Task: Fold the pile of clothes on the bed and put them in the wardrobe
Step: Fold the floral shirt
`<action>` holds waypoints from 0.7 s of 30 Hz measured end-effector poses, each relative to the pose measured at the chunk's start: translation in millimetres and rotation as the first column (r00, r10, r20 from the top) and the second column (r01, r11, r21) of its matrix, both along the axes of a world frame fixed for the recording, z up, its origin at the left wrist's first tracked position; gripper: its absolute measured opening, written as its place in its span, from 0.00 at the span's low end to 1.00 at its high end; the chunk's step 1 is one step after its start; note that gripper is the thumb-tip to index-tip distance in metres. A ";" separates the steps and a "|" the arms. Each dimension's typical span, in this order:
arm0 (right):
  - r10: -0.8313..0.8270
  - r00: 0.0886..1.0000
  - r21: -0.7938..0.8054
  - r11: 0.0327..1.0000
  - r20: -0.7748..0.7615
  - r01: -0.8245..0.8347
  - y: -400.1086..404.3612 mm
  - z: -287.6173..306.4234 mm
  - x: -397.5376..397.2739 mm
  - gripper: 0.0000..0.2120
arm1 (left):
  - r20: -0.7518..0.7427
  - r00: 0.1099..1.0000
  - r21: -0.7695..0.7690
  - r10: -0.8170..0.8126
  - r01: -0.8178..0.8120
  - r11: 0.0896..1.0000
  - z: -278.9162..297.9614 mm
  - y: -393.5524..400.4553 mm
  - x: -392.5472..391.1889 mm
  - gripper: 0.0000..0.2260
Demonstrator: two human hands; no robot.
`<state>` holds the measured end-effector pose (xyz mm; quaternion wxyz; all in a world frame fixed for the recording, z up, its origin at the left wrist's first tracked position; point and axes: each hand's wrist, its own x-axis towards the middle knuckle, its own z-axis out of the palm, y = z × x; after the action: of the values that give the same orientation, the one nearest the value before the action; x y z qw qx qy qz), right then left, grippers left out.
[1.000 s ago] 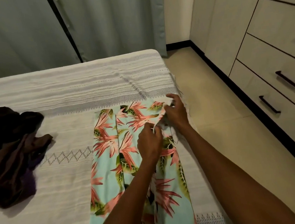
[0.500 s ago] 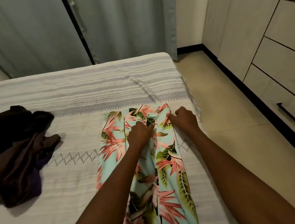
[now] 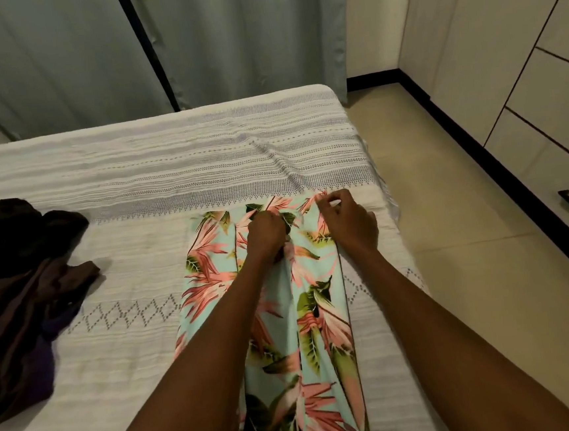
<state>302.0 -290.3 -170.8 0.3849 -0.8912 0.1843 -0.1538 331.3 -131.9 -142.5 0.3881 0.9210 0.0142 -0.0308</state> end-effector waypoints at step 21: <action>0.245 0.969 -0.311 0.920 -0.022 -0.239 -38.2 21.8 16.0 0.13 | -0.002 0.986 -0.295 -0.169 0.161 0.942 19.8 3.4 21.5 0.10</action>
<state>318.1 -328.5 -149.1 0.2570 -0.9553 0.0428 -0.1401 352.8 -128.6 -122.6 0.5164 0.8505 -0.0622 -0.0775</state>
